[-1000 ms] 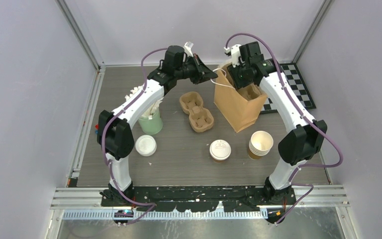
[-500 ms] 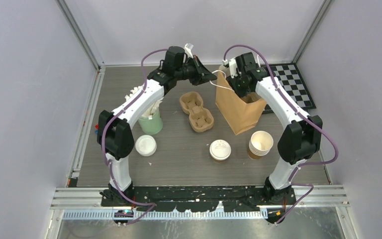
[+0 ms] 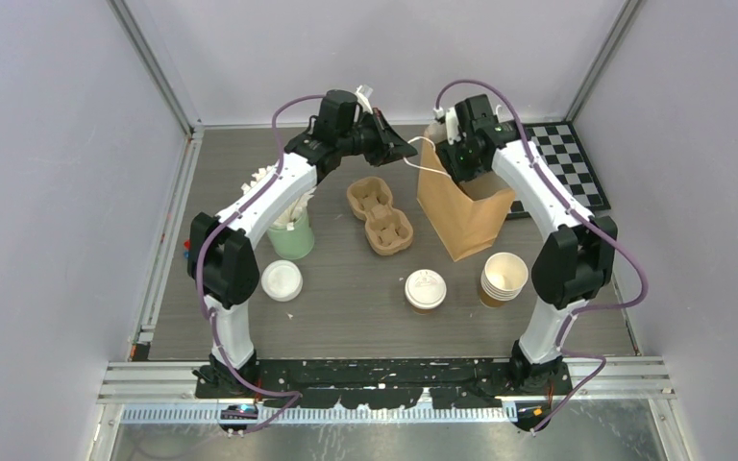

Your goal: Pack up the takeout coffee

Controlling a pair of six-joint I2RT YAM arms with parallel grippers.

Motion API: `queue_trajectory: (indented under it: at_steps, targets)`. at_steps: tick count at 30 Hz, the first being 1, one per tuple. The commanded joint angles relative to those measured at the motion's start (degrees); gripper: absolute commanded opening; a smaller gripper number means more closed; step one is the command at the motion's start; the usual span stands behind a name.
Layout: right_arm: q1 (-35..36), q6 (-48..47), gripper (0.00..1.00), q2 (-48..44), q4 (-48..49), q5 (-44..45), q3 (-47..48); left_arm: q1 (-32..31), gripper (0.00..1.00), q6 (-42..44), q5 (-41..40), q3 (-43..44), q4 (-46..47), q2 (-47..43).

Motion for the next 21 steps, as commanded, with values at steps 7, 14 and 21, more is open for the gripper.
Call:
queue_trajectory:
  at_steps: [7, 14, 21]
  targets:
    - [-0.2, 9.7, 0.67, -5.1, -5.8, 1.3, 14.0, 0.0, 0.18, -0.2, -0.2, 2.5, -0.7, -3.8]
    - [1.3, 25.3, 0.67, -10.3, -8.0, -3.0, 18.0, 0.0, 0.52, 2.6, -0.9, 7.8, -8.3, -4.1]
    - [5.1, 32.7, 0.70, -17.9, -9.6, -2.9, 17.3, 0.0, 0.71, 7.0, -3.0, 8.9, -17.5, -7.7]
